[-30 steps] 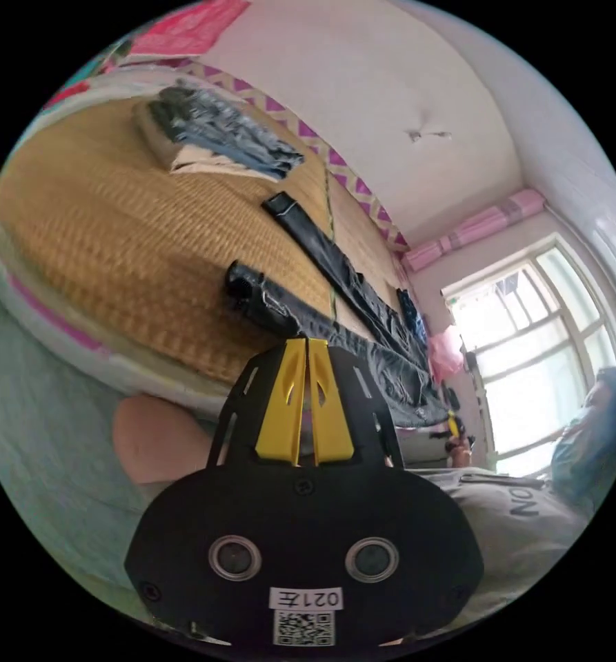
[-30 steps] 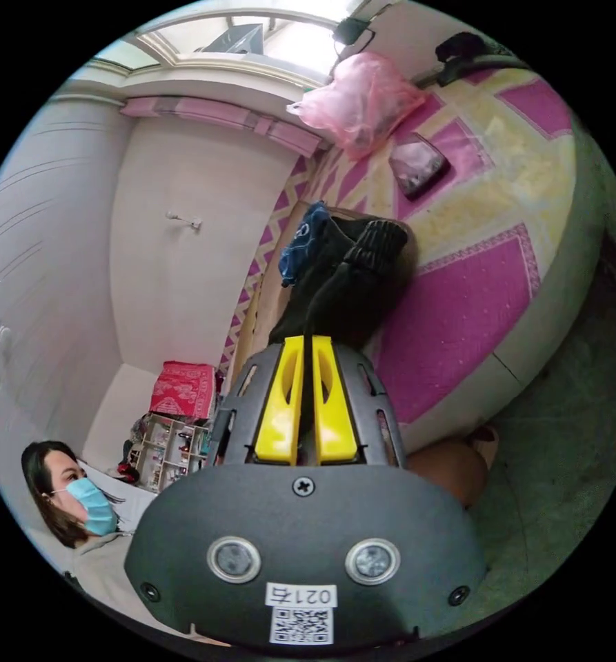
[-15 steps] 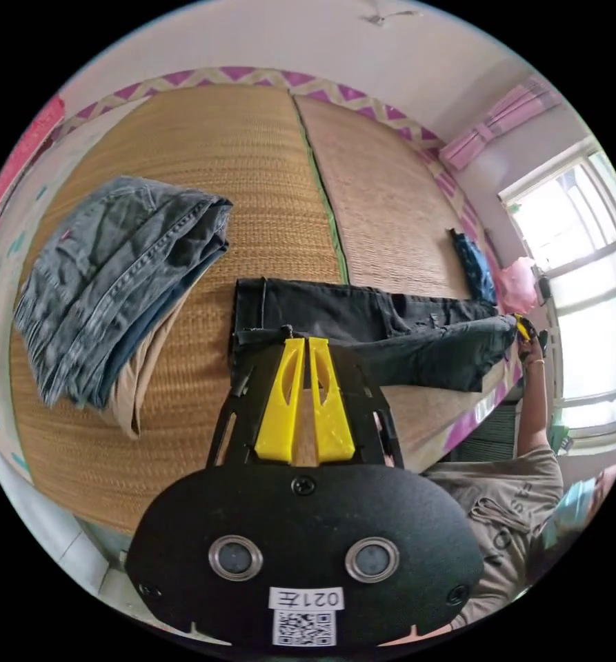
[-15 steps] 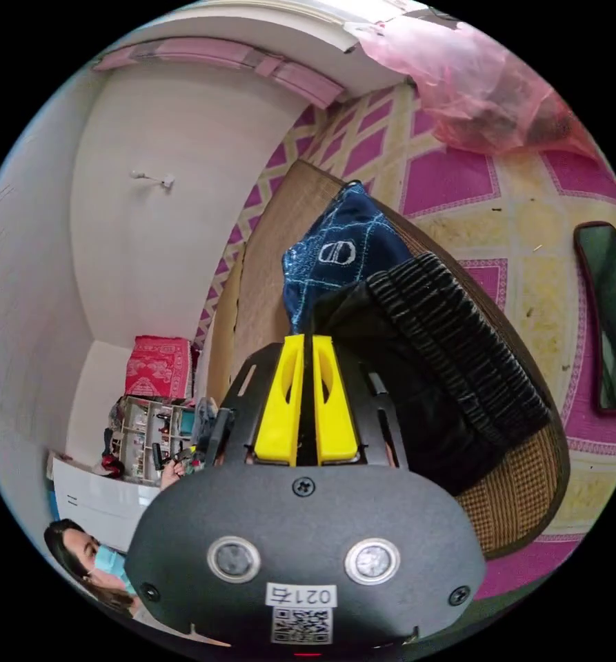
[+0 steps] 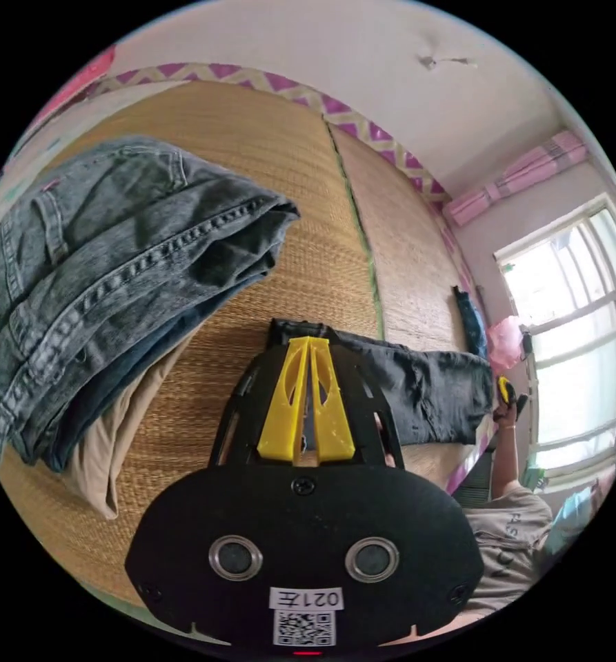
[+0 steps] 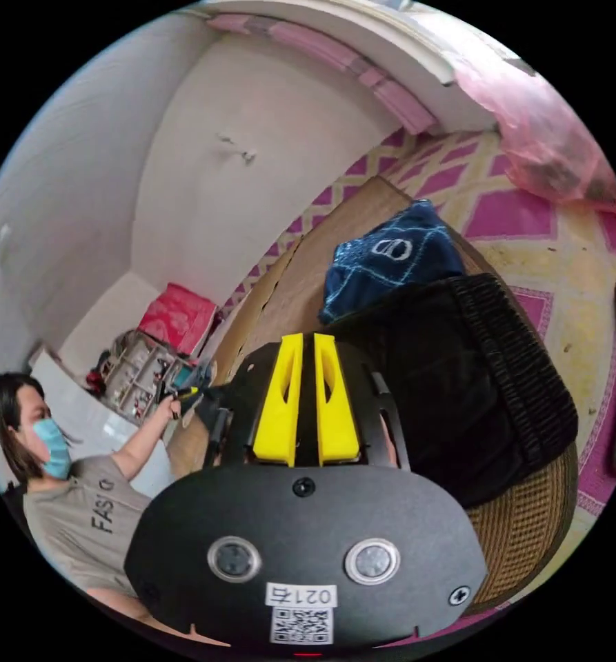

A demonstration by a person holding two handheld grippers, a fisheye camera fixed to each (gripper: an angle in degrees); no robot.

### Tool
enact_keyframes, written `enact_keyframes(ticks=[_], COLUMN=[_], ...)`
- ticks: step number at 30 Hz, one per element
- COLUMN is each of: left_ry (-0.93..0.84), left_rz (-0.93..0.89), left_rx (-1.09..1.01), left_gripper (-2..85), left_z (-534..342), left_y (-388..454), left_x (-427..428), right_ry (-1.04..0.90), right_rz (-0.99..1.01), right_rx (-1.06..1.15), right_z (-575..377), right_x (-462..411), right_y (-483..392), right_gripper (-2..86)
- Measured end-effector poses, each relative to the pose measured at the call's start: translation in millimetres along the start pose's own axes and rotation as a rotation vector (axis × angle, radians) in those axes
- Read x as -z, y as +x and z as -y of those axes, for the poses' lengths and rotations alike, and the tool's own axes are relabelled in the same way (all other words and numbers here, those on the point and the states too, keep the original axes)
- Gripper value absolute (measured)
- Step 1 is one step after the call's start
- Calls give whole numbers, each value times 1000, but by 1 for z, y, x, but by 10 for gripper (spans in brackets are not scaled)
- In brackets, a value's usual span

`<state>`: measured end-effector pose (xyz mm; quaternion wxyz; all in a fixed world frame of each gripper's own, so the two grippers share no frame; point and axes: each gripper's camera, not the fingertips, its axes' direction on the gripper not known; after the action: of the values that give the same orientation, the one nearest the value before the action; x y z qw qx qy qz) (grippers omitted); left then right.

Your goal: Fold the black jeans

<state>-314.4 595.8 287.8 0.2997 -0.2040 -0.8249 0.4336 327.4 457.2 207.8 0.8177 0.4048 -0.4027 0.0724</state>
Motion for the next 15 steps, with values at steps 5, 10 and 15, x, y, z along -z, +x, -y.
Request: enact_keyframes(ticks=[5,10,15], left_ry=[-84,-128,-30], left_rz=[-13,7,-267], left_rx=[-242,-114,81], left_gripper=[-6,-9,-10], left_z=[-54,-92,-124], left_y=[46,-6,-95], left_x=[-63,-116,-97], right_ry=[-222,-437,-429], right_rz=[-233,-630,-796], right_rx=[400,647,751], right_z=[-42,-97,-106], right_x=[-122,-256,-272], right_y=[-171,-256,-317], right_gripper=[-7,-8,-7])
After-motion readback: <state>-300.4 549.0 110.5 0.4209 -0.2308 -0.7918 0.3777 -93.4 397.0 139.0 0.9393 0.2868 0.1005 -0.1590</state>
